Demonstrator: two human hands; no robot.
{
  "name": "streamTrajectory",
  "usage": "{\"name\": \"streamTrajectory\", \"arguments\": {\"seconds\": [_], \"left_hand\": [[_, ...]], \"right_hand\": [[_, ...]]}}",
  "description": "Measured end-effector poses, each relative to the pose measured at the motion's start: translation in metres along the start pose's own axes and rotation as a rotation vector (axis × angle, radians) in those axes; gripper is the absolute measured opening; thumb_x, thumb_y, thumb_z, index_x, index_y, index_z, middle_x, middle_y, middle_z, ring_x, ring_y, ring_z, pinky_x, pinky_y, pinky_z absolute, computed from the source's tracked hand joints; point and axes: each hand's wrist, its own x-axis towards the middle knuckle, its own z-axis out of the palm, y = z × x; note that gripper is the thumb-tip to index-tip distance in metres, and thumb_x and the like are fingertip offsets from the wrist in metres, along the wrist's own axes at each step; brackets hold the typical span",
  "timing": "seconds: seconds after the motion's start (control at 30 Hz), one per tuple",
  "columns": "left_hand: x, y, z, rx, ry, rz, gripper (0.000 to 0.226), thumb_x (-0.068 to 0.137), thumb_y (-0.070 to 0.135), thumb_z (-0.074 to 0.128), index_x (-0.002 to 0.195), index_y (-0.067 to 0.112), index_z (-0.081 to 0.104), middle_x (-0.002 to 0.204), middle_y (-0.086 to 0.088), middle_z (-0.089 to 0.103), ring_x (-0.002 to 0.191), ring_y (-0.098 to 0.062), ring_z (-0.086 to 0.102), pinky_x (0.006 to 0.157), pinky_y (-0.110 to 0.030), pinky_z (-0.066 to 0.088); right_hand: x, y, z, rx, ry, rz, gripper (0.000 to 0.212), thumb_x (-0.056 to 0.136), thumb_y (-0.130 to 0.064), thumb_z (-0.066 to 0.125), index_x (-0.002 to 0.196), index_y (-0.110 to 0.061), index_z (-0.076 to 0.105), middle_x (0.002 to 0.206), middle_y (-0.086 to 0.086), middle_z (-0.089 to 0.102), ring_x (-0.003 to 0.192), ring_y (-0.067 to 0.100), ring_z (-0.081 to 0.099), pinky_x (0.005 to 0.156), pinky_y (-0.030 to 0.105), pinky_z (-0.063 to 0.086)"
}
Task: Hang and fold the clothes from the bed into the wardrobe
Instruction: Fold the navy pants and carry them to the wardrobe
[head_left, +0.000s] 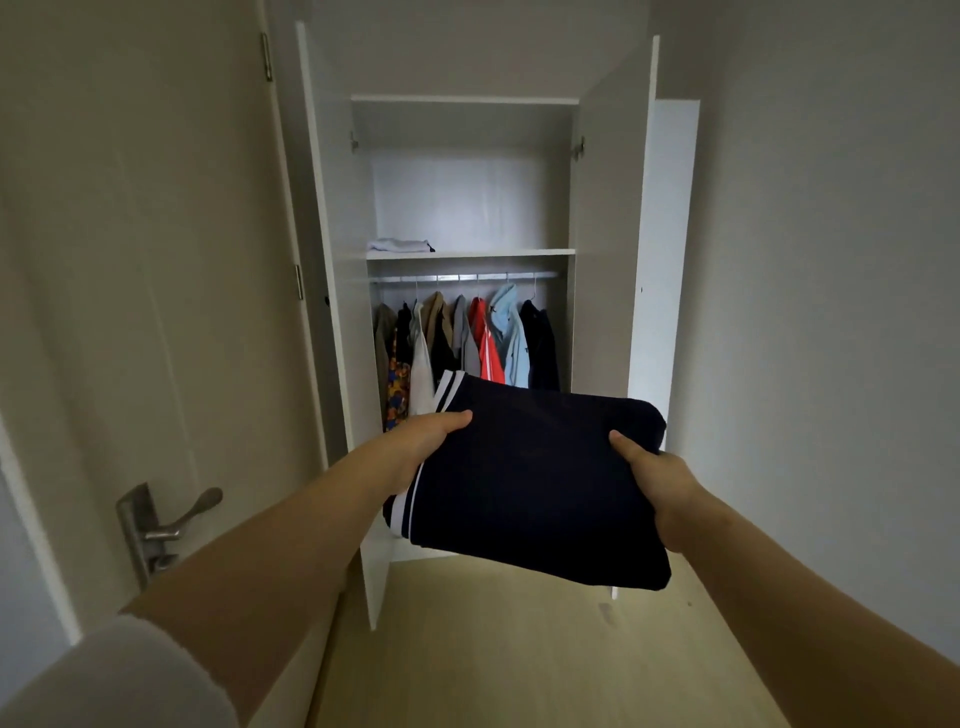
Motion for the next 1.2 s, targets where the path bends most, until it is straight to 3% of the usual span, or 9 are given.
{"name": "streamTrajectory", "arguments": {"seconds": [0.27,0.37,0.43,0.57,0.63,0.73,0.87,1.03,1.2], "left_hand": [[0.104,0.035,-0.016,-0.036,0.047,0.014,0.05,0.087,0.034,0.062,0.128,0.007,0.052,0.102,-0.011,0.064,0.086,-0.023,0.061,0.065,-0.031,0.048],[0.149,0.044,-0.031,-0.037,0.061,0.026,0.055,0.085,0.036,0.063,0.13,0.007,0.05,0.115,-0.015,0.062,0.097,-0.028,0.061,0.08,-0.035,0.05],[0.179,0.05,-0.042,-0.024,0.069,0.036,0.057,0.085,0.037,0.063,0.131,0.007,0.049,0.118,-0.016,0.061,0.102,-0.029,0.06,0.086,-0.036,0.049],[0.244,0.067,-0.072,-0.052,0.057,0.071,0.049,0.087,0.036,0.061,0.126,0.007,0.053,0.105,-0.013,0.064,0.087,-0.025,0.062,0.064,-0.03,0.048],[0.282,0.082,-0.093,-0.049,0.058,0.089,0.046,0.088,0.036,0.06,0.124,0.007,0.055,0.102,-0.012,0.064,0.087,-0.025,0.062,0.063,-0.03,0.048],[0.338,0.111,-0.125,-0.048,0.088,0.125,0.044,0.087,0.036,0.061,0.12,0.007,0.056,0.101,-0.012,0.065,0.088,-0.025,0.062,0.065,-0.03,0.049],[0.406,0.146,-0.155,-0.044,0.117,0.153,0.043,0.086,0.037,0.062,0.117,0.007,0.057,0.095,-0.01,0.065,0.084,-0.023,0.063,0.06,-0.03,0.048],[0.487,0.172,-0.168,0.002,0.145,0.186,0.043,0.086,0.038,0.062,0.116,0.007,0.057,0.091,-0.007,0.064,0.081,-0.021,0.063,0.058,-0.027,0.047],[0.568,0.201,-0.178,0.023,0.185,0.233,0.046,0.085,0.041,0.063,0.116,0.007,0.057,0.094,-0.007,0.063,0.084,-0.021,0.062,0.061,-0.027,0.049]], "right_hand": [[0.11,-0.026,0.039,-0.025,-0.052,0.0,0.045,0.092,-0.037,0.054,0.126,-0.008,0.048,0.094,0.006,0.058,0.071,0.022,0.053,0.077,0.04,0.044],[0.152,-0.034,0.061,-0.026,-0.075,-0.023,0.045,0.092,-0.036,0.054,0.127,-0.008,0.048,0.085,0.003,0.055,0.07,0.022,0.052,0.077,0.04,0.044],[0.181,-0.038,0.077,-0.033,-0.082,-0.039,0.047,0.092,-0.035,0.055,0.128,-0.007,0.047,0.091,0.006,0.056,0.071,0.022,0.052,0.077,0.039,0.043],[0.247,-0.046,0.119,-0.042,-0.077,-0.077,0.05,0.09,-0.034,0.058,0.129,-0.005,0.048,0.114,0.015,0.059,0.08,0.025,0.054,0.077,0.038,0.044],[0.283,-0.057,0.145,-0.036,-0.08,-0.093,0.049,0.089,-0.034,0.059,0.128,-0.004,0.05,0.116,0.016,0.059,0.079,0.025,0.055,0.076,0.038,0.044],[0.339,-0.08,0.189,-0.026,-0.098,-0.126,0.048,0.089,-0.032,0.061,0.127,-0.004,0.052,0.118,0.017,0.06,0.093,0.032,0.059,0.081,0.04,0.047],[0.409,-0.101,0.234,-0.002,-0.109,-0.148,0.046,0.088,-0.032,0.062,0.125,-0.005,0.054,0.103,0.012,0.063,0.085,0.028,0.059,0.077,0.039,0.048],[0.491,-0.115,0.261,0.014,-0.087,-0.154,0.048,0.088,-0.031,0.062,0.125,-0.004,0.053,0.084,0.005,0.058,0.07,0.021,0.055,0.054,0.029,0.043],[0.576,-0.136,0.286,0.02,-0.138,-0.185,0.044,0.087,-0.032,0.063,0.121,-0.007,0.054,0.087,0.006,0.06,0.075,0.023,0.058,0.066,0.034,0.046]]}}
